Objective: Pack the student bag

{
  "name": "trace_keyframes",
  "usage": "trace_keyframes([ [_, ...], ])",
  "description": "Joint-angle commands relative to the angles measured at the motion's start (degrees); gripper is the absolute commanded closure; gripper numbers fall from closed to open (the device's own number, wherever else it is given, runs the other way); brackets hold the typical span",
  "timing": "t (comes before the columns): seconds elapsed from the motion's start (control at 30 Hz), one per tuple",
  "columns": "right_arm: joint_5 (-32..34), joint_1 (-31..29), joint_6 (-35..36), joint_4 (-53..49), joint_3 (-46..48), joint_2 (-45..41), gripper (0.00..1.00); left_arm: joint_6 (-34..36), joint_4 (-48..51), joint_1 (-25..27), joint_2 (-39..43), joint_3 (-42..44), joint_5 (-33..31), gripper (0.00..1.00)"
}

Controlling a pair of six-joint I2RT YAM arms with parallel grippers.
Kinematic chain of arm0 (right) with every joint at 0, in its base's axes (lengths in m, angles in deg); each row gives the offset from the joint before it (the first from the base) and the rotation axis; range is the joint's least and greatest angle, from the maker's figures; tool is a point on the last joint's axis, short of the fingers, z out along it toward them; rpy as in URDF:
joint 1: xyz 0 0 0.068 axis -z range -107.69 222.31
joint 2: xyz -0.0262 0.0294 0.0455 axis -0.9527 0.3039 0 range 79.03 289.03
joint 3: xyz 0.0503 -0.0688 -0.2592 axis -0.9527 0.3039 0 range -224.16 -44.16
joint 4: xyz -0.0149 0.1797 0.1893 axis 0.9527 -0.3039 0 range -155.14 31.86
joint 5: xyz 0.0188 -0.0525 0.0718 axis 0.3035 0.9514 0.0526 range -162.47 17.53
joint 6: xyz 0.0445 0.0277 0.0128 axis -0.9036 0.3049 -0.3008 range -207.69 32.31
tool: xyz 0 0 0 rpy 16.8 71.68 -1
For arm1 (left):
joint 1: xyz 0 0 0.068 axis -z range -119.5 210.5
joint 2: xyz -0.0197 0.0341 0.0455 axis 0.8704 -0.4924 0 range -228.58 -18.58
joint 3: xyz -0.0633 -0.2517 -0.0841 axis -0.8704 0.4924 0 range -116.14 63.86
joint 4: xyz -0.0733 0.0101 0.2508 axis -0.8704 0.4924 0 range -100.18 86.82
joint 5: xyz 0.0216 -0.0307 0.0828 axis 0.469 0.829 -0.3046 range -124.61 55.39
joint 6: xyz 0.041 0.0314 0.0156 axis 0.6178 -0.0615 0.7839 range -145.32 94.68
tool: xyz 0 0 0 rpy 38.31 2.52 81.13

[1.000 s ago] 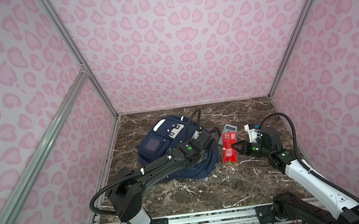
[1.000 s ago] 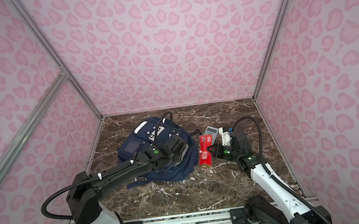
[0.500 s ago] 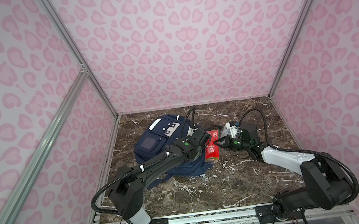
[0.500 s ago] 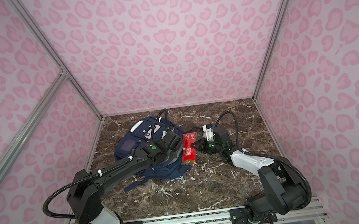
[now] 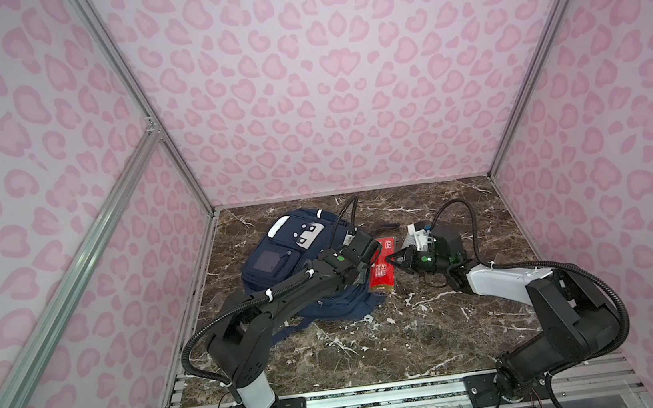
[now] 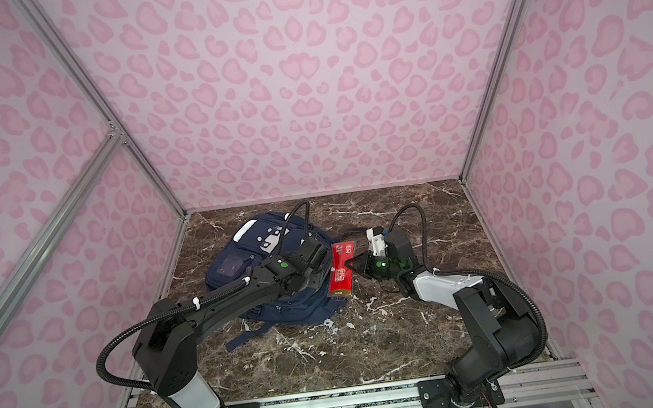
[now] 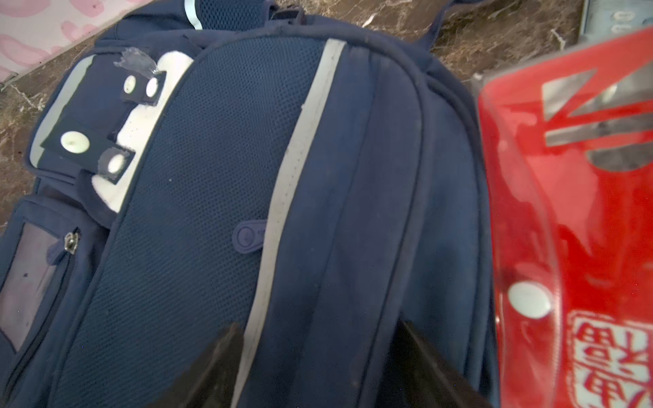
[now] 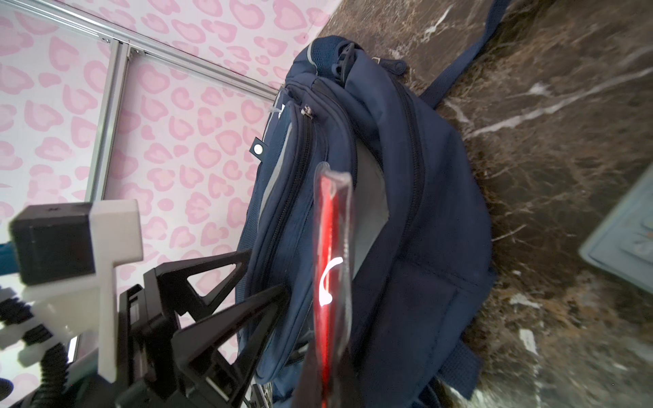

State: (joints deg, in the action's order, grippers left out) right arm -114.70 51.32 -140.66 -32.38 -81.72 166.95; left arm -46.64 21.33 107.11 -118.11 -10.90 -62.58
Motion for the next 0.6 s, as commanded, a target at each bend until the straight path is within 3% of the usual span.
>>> trace_keyframes([
  [0.0,-0.6,0.2,-0.8,3.6,1.6,-0.2,1.00,1.8,0.0,-1.2,0.5,-1.6,0.6,0.82],
  [0.03,-0.8,0.5,-1.6,5.1,2.4,-0.2,1.00,1.9,0.7,-1.5,1.1,-1.9,0.4,0.95],
  [0.1,-1.7,0.4,-4.1,8.2,3.1,0.5,1.00,2.0,2.0,-2.5,4.2,-2.0,1.6,0.97],
  [0.13,-2.4,-0.2,-4.9,9.2,2.8,0.9,1.00,2.3,1.6,-3.3,6.4,-1.7,5.7,0.97],
  [0.2,-3.3,-2.4,-5.7,11.0,1.0,2.0,1.00,4.1,-1.7,-7.0,10.9,0.3,21.7,0.97],
  [0.27,-2.9,-4.4,-4.6,10.2,-2.4,4.0,1.00,3.1,-2.4,-9.7,13.4,1.0,29.4,0.97],
  [0.4,-2.3,-6.9,-6.8,13.3,-10.8,13.8,1.00,3.2,-2.5,-10.3,14.9,1.4,32.4,0.97],
  [0.57,0.2,-11.9,-10.9,17.9,-24.3,28.6,1.00,2.9,-3.4,-10.3,13.7,1.5,31.7,0.97],
])
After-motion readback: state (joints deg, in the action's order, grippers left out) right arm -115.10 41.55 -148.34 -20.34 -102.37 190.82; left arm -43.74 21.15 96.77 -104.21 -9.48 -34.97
